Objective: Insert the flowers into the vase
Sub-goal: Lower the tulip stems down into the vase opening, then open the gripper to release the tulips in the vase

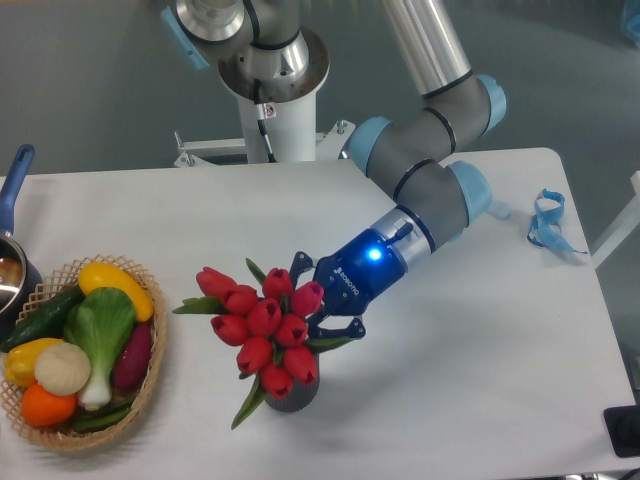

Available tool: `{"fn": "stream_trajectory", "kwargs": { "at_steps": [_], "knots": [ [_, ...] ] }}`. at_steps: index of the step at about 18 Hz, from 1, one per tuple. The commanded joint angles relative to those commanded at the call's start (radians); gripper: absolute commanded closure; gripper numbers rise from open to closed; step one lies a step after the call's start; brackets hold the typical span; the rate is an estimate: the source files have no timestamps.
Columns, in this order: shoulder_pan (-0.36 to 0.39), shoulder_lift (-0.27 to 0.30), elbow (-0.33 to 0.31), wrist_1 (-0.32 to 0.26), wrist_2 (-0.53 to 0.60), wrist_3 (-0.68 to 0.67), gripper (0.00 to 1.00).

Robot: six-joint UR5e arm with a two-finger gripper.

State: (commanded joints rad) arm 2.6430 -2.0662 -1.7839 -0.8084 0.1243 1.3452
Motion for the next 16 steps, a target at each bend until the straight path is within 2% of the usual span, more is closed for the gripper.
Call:
{"fn": "stream_trajectory", "kwargs": {
  "at_steps": [4,5,6,8,10,12,16],
  "knots": [
    [0.000,-0.008,-0.029,0.000,0.000,0.064,0.80],
    [0.002,-0.008,-0.029,0.000,0.000,0.071,0.76],
    [0.003,-0.009,-0.025,0.000,0.000,0.072,0.64],
    [0.008,-0.008,-0.017,0.000,0.000,0.080,0.32],
    [0.017,-0.006,-0.018,0.000,0.000,0.098,0.13],
    [0.020,-0.002,-0.020,0.000,0.000,0.101,0.00],
    [0.043,0.043,-0.029,0.005,0.041,0.109,0.00]
  ]
}}
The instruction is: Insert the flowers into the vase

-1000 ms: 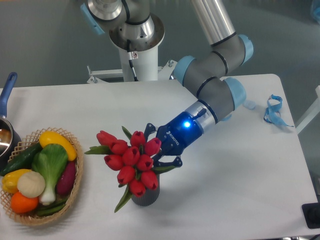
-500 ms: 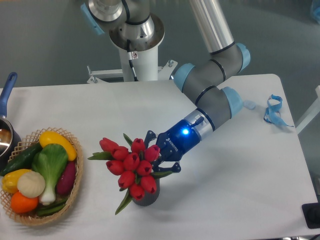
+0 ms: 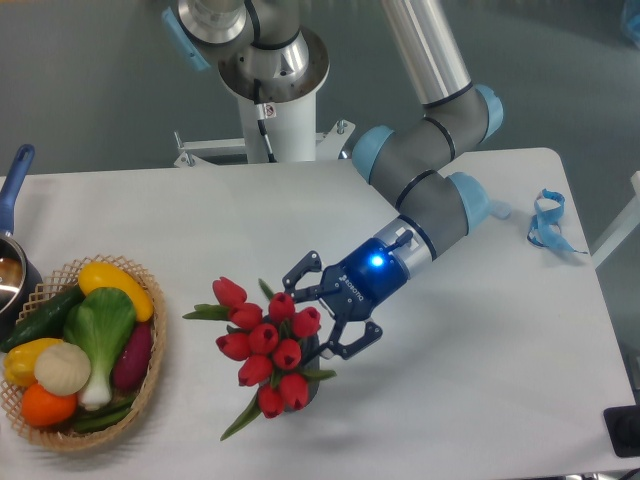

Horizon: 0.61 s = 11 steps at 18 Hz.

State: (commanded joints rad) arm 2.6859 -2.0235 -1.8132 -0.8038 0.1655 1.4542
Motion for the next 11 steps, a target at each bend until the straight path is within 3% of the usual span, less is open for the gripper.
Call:
{"fn": "stream_trajectory", "kwargs": {
  "at_steps": [7,11],
  "knots": [
    [0.118,0.167,-0.051,0.000,0.173,0.008,0.00],
    [0.224,0.328,-0.063,-0.006,0.427,0.003,0.00]
  ]
}}
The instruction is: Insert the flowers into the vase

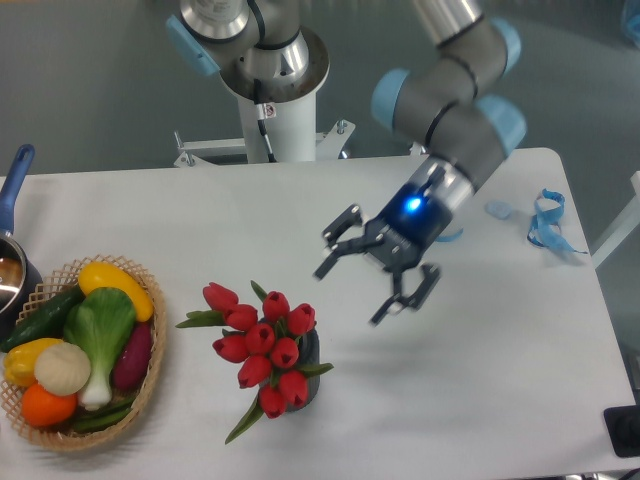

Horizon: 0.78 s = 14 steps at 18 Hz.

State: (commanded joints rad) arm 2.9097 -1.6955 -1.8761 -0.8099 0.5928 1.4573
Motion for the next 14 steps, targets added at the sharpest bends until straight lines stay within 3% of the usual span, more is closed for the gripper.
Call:
{"fn": "stream_trajectory", "kwargs": {
  "at_steps": [3,7,9,14],
  "knots": [
    [0.052,0.078,0.020,-0.005,0.154,-0.006,0.00],
    [0.088,0.106,0.063,-0.009,0.267,0.017,0.00],
    [0.091,0.123,0.066,-0.020,0.349,0.093,0.00],
    [0.158,0.160,0.101,-0.210,0.476,0.375,0.00]
  ]
}}
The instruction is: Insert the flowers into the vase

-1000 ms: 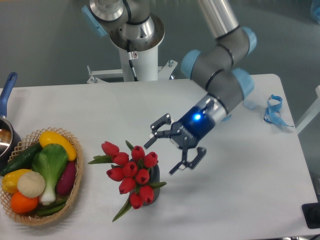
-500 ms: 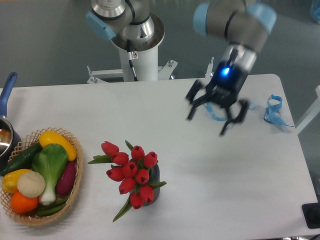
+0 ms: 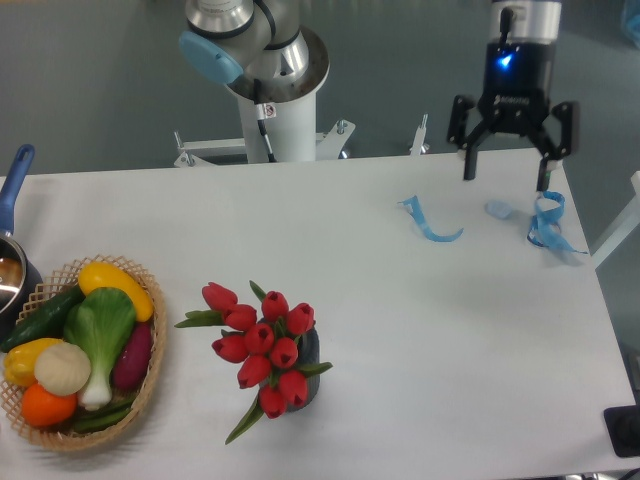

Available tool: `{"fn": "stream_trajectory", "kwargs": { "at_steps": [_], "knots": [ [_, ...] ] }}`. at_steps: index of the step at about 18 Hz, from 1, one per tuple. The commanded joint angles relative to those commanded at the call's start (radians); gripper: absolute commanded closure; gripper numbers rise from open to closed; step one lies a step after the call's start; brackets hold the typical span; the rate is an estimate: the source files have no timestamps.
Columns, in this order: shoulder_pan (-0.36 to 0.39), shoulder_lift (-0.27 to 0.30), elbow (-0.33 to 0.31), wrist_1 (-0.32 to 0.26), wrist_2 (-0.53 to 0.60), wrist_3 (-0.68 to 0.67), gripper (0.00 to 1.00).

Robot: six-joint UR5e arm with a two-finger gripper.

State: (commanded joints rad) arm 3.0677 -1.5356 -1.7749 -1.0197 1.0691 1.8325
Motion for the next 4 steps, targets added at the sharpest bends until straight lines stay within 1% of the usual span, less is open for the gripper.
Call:
{"fn": "stream_trajectory", "kwargs": {
  "at_steps": [2,3,4],
  "knots": [
    [0.035,0.005,0.006,-0.060,0.005,0.138,0.00],
    [0.057,0.006,0.003,-0.071,0.005,0.195,0.00],
    [0.068,0.008,-0.001,-0.074,0.005,0.215,0.00]
  ]
}}
